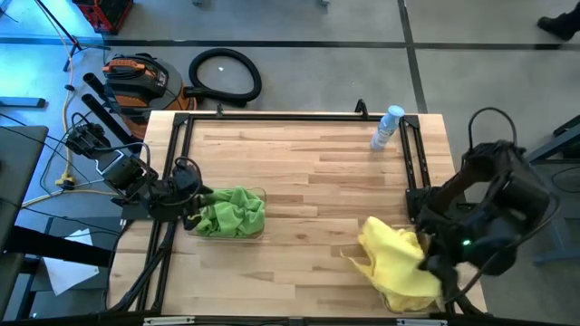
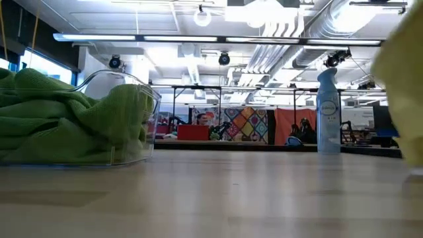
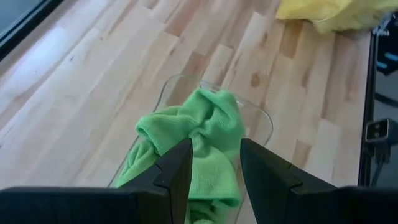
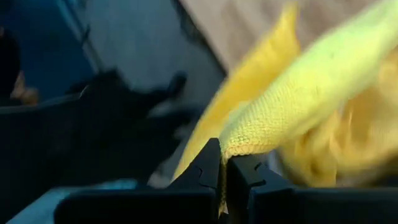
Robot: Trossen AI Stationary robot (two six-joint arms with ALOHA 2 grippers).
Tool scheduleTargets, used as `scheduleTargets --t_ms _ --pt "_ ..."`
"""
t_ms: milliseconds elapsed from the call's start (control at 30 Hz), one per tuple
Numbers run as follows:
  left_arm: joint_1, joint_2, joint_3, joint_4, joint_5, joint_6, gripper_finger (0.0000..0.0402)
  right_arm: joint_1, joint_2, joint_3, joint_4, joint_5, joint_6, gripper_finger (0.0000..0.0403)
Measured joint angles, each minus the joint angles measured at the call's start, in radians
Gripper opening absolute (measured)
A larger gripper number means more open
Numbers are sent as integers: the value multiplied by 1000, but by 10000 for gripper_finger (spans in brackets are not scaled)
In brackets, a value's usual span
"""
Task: Sort microfiber towel by color & place in baskets
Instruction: Put the yellow towel into the right transparent bin
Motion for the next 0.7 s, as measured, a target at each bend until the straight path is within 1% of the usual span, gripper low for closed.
scheduleTargets --t_ms 233,333,433,700 --pt "0 0 0 0 -53 -51 125 45 -100 0 0 -321 131 0" --pt "0 0 0 0 -75 -81 125 72 -146 0 0 -412 220 0" --pt "0 0 0 0 -95 -105 125 105 -193 0 0 -454 293 0" --pt "0 0 0 0 -144 -134 125 234 -297 0 0 -452 478 0"
